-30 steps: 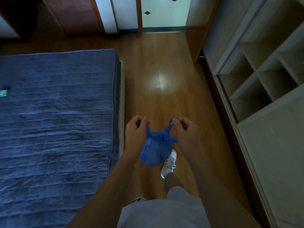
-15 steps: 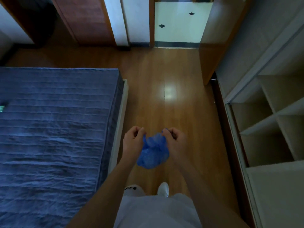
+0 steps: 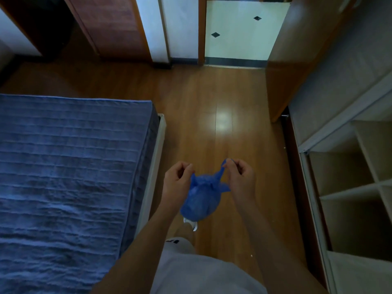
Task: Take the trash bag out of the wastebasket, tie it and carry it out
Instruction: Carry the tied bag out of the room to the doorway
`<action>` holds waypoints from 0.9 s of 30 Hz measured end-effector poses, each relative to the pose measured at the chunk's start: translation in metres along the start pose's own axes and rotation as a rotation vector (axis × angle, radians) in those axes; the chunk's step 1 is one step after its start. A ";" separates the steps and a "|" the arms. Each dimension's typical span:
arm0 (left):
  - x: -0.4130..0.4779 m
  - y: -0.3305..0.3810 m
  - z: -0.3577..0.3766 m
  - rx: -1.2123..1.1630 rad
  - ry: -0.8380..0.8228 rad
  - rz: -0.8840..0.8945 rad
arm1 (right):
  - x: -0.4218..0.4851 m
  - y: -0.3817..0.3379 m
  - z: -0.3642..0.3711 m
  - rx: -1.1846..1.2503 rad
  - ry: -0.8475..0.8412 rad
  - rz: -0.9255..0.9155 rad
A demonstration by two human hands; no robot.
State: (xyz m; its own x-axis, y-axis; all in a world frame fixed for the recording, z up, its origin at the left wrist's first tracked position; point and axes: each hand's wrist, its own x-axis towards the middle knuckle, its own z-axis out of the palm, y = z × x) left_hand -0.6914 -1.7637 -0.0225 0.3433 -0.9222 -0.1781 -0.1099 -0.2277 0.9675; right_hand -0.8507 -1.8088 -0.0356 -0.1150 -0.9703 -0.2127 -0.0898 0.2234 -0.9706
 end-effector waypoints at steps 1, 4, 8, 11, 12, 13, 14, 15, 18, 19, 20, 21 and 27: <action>0.017 0.002 0.000 -0.003 -0.004 -0.001 | 0.014 -0.004 0.007 -0.002 -0.001 0.008; 0.075 0.011 -0.003 -0.009 -0.023 0.017 | 0.060 -0.020 0.032 -0.028 -0.014 0.010; 0.151 0.027 -0.008 -0.013 -0.071 0.026 | 0.120 -0.051 0.068 -0.075 -0.015 0.002; 0.202 0.041 -0.009 -0.016 -0.085 0.016 | 0.162 -0.071 0.088 -0.054 0.013 0.005; 0.218 0.045 -0.009 -0.022 -0.078 0.012 | 0.174 -0.075 0.094 -0.053 0.019 0.002; 0.232 0.049 -0.009 -0.028 -0.067 0.011 | 0.186 -0.079 0.100 -0.052 0.023 -0.001; 0.246 0.052 -0.008 -0.031 -0.057 0.013 | 0.197 -0.083 0.105 -0.050 0.027 -0.004; 0.259 0.055 -0.007 -0.029 -0.052 0.018 | 0.208 -0.085 0.110 -0.047 0.032 -0.008; 0.297 0.064 -0.005 -0.035 -0.055 0.033 | 0.242 -0.093 0.124 -0.054 0.043 -0.028; 0.307 0.066 -0.004 -0.041 -0.051 0.030 | 0.253 -0.095 0.128 -0.054 0.043 -0.029; 0.321 0.069 -0.003 -0.047 -0.035 0.027 | 0.265 -0.098 0.132 -0.048 0.042 -0.030; 0.333 0.072 -0.002 -0.052 -0.015 0.029 | 0.278 -0.100 0.136 -0.037 0.042 -0.033; 0.415 0.086 0.012 -0.040 0.053 0.058 | 0.364 -0.118 0.157 -0.005 -0.010 -0.037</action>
State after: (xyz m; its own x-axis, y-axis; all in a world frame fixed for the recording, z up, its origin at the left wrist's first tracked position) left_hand -0.5693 -2.1696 -0.0154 0.3865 -0.9154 -0.1126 -0.0936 -0.1604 0.9826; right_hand -0.7261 -2.2030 -0.0158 -0.1017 -0.9788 -0.1777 -0.0983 0.1876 -0.9773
